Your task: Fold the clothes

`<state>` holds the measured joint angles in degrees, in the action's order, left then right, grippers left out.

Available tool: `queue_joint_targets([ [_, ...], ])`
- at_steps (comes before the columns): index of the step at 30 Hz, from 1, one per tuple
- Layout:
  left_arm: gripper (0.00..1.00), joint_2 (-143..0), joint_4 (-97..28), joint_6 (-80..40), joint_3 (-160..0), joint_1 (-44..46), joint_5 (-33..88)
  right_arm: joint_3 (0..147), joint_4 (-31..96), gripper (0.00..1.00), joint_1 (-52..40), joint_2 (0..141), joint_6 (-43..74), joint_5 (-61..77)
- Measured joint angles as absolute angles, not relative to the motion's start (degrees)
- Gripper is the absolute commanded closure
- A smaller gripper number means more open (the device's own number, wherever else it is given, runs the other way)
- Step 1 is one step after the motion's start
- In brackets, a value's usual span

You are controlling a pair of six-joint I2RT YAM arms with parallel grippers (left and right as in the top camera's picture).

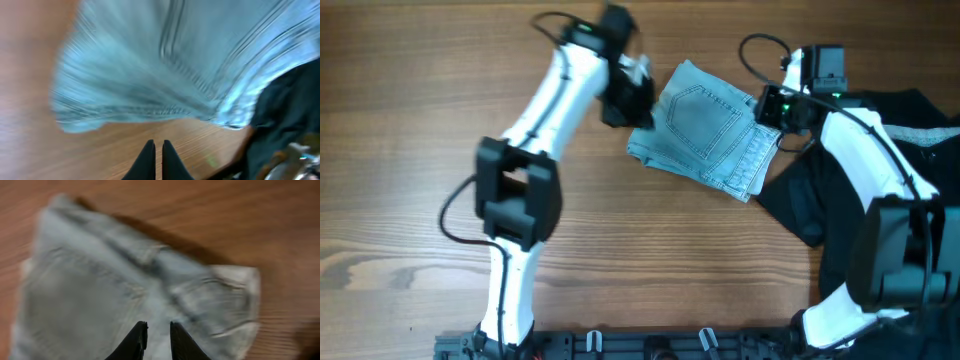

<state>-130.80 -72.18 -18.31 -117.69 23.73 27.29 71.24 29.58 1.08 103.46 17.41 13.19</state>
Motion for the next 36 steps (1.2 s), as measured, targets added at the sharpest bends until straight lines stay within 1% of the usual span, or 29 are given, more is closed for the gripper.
queue_joint_targets([
  [3, 0.95, -130.72, -66.06, -21.87, -111.28, 27.57, 24.18, 71.24, 32.1, 0.8, 3.49, 105.01, 18.24, 11.42],
  [7, 0.93, -130.72, -52.58, -27.75, -100.88, 27.7, 19.51, 71.26, 36.25, 0.8, 4.25, 105.91, 18.65, 10.44],
  [9, 0.9, -129.71, -48.07, -30.59, -98.24, 27.07, 17.61, 71.29, 40.03, 0.81, 3.46, 106.0, 18.81, 11.7],
  [11, 0.87, -129.43, -44.29, -32.27, -97.82, 26.09, 15.2, 71.33, 44.03, 0.86, 2.13, 106.0, 19.07, 13.06],
  [13, 0.82, -129.45, -41.06, -32.95, -98.28, 24.18, 14.35, 71.33, 47.92, 0.87, 0.47, 106.0, 19.68, 13.89],
  [15, 0.76, -129.47, -41.43, -32.23, -99.88, 21.37, 15.05, 71.33, 49.08, 0.86, -0.91, 106.0, 19.92, 13.91],
  [16, 0.72, -129.49, -43.13, -31.53, -102.0, 19.18, 16.62, 71.33, 49.04, 0.85, -1.28, 105.97, 19.9, 13.74],
  [17, 0.69, -129.49, -45.47, -30.41, -104.4, 17.04, 18.11, 71.33, 48.86, 0.85, -1.23, 105.84, 19.44, 13.58],
  [20, 0.66, -129.43, -53.32, -27.49, -109.01, 12.91, 23.31, 71.33, 46.81, 0.84, -1.04, 103.39, 15.38, 14.17],
  [21, 0.64, -129.4, -53.84, -27.33, -109.23, 12.67, 23.86, 71.33, 46.3, 0.84, -1.04, 101.91, 14.04, 15.09],
  [22, 0.59, -129.38, -56.42, -25.54, -109.82, 11.94, 27.2, 71.33, 46.06, 0.84, -1.04, 100.18, 12.93, 16.05],
  [23, 0.51, -129.38, -59.7, -24.27, -109.89, 11.9, 29.61, 71.4, 45.87, 0.84, -1.04, 99.0, 12.12, 16.97],
  [24, 0.45, -129.38, -62.7, -23.14, -109.89, 12.16, 32.18, 71.4, 45.8, 0.84, -1.06, 97.97, 11.55, 18.11],
  [26, 0.37, -129.38, -66.5, -21.69, -109.89, 13.04, 34.81, 71.4, 44.99, 0.85, -1.1, 98.13, 11.16, 19.09],
  [28, 0.26, -129.36, -68.18, -20.4, -109.78, 14.46, 36.21, 71.31, 43.81, 0.85, -1.1, 99.92, 11.25, 19.31],
  [31, 0.13, -128.9, -67.61, -20.84, -106.67, 16.64, 36.32, 70.61, 41.67, 0.86, -1.1, 104.25, 11.73, 19.49],
  [32, 0.07, -128.88, -67.31, -21.02, -105.43, 17.21, 36.32, 70.3, 41.5, 0.86, -1.1, 106.5, 12.14, 19.49],
  [33, 0.03, -128.77, -64.27, -22.41, -102.26, 18.35, 36.25, 70.04, 41.28, 0.87, -1.08, 109.3, 12.58, 19.77],
  [36, 0.02, -128.7, -55.0, -26.48, -96.18, 20.08, 36.49, 70.19, 40.69, 0.87, -1.08, 110.39, 12.99, 21.23],
])
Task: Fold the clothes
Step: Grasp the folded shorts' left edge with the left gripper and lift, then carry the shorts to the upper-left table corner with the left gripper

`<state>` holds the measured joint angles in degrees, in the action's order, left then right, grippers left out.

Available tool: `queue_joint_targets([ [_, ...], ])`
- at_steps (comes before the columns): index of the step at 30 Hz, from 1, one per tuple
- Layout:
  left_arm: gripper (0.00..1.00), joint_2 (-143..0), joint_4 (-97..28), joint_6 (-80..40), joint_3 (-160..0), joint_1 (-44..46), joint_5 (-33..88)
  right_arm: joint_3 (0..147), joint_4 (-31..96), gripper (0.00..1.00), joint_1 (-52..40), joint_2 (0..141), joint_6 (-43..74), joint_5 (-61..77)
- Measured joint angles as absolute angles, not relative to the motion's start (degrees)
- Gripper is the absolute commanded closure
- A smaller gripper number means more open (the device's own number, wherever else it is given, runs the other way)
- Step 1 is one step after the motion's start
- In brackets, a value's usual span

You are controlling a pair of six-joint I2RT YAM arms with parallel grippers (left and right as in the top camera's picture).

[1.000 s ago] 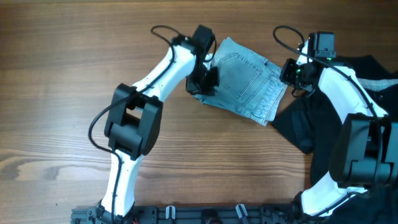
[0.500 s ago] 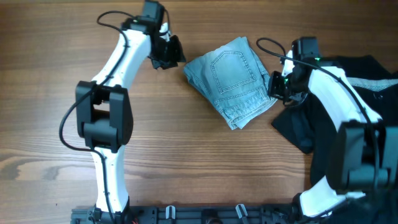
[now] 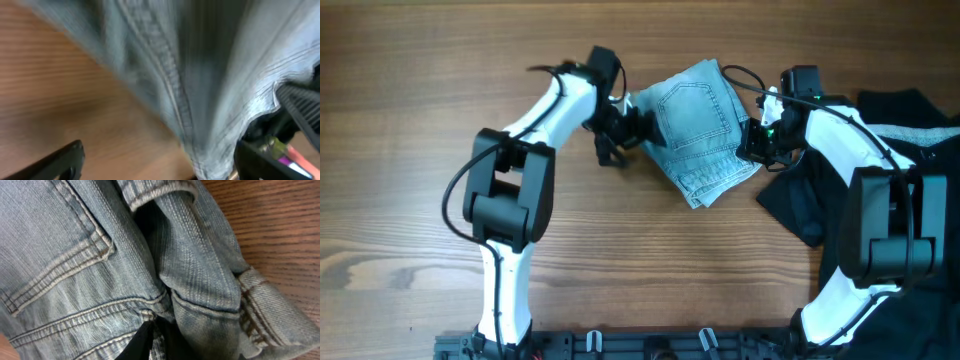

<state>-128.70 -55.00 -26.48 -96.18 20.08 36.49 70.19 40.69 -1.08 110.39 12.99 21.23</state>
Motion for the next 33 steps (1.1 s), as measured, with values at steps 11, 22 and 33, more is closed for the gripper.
queue_joint_targets([
  [11, 0.37, -124.51, -26.65, -51.88, -82.72, 27.46, 38.81, 70.22, 40.6, 0.87, -1.08, 110.48, 13.41, 21.45],
  [22, 0.96, -123.66, -29.08, -51.48, -81.21, 27.09, 33.28, 70.52, 48.75, 0.86, -1.34, 108.38, 11.62, 22.5],
  [33, 0.96, -115.92, -30.72, -38.17, -83.29, -7.99, 27.11, 70.57, 51.77, 0.85, -1.48, 85.25, 10.24, 22.48],
])
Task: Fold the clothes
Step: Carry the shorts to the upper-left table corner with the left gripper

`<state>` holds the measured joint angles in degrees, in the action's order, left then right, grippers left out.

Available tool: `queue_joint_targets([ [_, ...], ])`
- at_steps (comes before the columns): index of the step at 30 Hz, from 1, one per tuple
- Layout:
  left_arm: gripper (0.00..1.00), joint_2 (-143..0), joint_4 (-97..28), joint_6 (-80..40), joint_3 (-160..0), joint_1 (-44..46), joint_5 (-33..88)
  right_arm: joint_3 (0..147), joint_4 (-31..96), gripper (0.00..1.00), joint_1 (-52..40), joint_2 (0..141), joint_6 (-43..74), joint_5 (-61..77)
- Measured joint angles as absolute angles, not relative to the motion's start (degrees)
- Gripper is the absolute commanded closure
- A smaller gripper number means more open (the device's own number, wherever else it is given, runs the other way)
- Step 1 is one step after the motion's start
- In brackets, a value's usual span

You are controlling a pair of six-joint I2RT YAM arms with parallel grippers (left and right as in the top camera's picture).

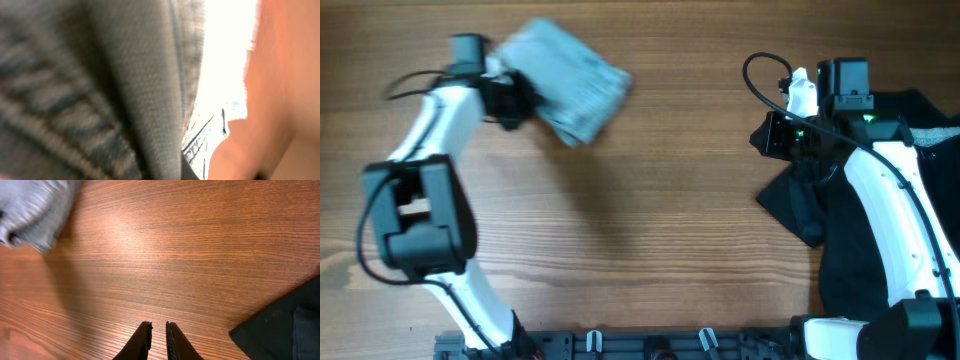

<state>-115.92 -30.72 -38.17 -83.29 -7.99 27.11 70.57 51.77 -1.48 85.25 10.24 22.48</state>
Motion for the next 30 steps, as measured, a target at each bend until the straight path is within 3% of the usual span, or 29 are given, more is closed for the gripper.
queue_joint_targets([
  [7, 0.95, -117.23, -24.03, -38.26, -83.37, -19.88, 23.24, 70.54, 51.83, 0.85, -1.48, 85.27, 11.11, 22.46],
  [8, 0.86, -117.71, -24.84, -38.5, -83.37, -20.21, 22.28, 70.54, 51.83, 0.84, -1.48, 85.27, 11.25, 22.46],
  [9, 0.6, -118.06, -25.52, -38.7, -83.37, -20.29, 21.8, 70.54, 51.81, 0.84, -1.48, 85.27, 11.29, 22.48],
  [10, 0.24, -118.48, -26.3, -38.81, -83.37, -20.45, 20.93, 70.54, 51.83, 0.84, -1.48, 85.27, 11.49, 22.48],
  [16, 0.14, -118.19, -36.16, -35.51, -83.64, -20.45, 18.26, 70.54, 52.77, 0.84, -1.48, 85.27, 11.42, 22.48],
  [21, 0.08, -101.78, -48.69, -20.03, -83.64, -20.36, 18.06, 70.52, 52.49, 0.84, -1.45, 80.16, 11.92, 22.5],
  [24, 0.0, -87.57, -54.26, -9.65, -83.74, -18.61, 18.61, 70.54, 49.69, 0.75, -1.48, 72.93, 13.85, 23.51],
  [27, 0.0, -75.37, -58.89, 0.21, -84.2, -12.45, 18.26, 70.54, 47.55, 0.71, -1.48, 65.25, 16.03, 25.67],
  [30, 0.0, -65.1, -64.05, 5.69, -84.18, -4.64, 11.57, 70.54, 47.33, 0.58, -1.45, 58.85, 15.38, 26.59],
])
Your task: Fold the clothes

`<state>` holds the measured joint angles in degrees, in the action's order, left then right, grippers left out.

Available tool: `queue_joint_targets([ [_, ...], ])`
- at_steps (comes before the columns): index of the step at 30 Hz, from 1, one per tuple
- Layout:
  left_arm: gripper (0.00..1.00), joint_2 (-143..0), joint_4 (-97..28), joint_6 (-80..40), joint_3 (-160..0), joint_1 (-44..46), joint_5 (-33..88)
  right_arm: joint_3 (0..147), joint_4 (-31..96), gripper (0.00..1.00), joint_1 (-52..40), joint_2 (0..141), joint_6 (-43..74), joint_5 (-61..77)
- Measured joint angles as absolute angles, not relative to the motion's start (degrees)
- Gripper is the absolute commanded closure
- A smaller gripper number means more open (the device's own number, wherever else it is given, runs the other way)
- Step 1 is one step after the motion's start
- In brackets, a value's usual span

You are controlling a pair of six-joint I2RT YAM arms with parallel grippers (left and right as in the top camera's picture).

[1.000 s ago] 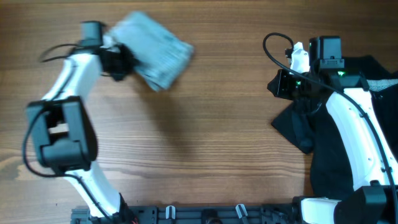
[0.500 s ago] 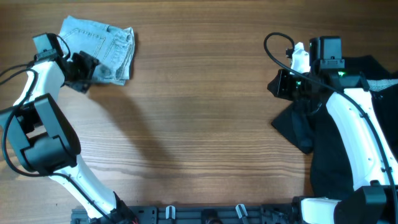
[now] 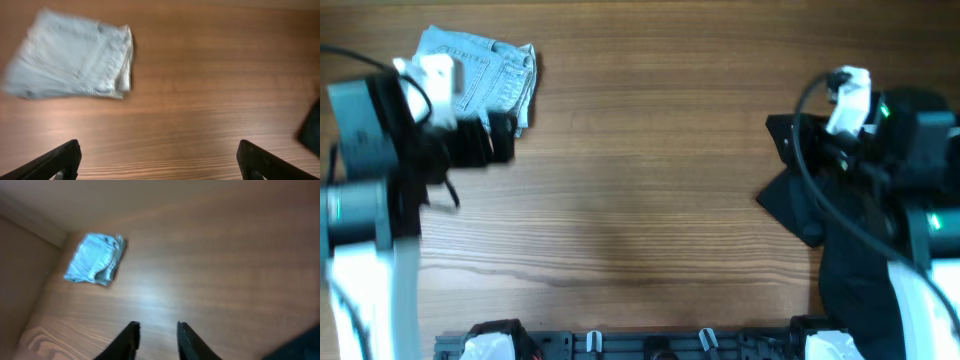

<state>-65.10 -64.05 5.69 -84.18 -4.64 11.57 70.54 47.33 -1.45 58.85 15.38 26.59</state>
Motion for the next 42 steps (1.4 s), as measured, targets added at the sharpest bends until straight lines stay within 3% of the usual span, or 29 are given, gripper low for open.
queue_joint_targets([
  [2, 0.0, -58.17, -64.66, 6.2, -84.2, -1.41, 5.65, 70.54, 47.44, 0.36, -1.48, 54.06, 12.29, 27.0],
  [3, 0.0, -54.33, -64.93, 6.2, -84.2, -0.4, 2.92, 70.54, 47.62, 0.0, -1.48, 51.83, 10.76, 27.16],
  [7, 0.0, -46.06, -65.56, 6.22, -84.47, 0.19, -1.96, 70.57, 47.77, 0.0, -1.48, 48.77, 7.99, 27.42],
  [18, 0.0, -45.69, -67.35, 6.42, -84.44, 0.27, -3.64, 70.54, 49.76, 0.0, -1.48, 52.01, 7.4, 27.42],
  [28, 0.0, -45.69, -67.35, 6.42, -84.44, 0.27, -3.64, 70.54, 54.28, 0.0, -1.45, 53.43, 19.62, 25.5],
  [42, 0.0, -45.74, -67.37, 6.39, -84.44, 0.27, -3.64, 69.17, 43.13, 0.0, -2.22, 51.09, -14.74, 32.95],
])
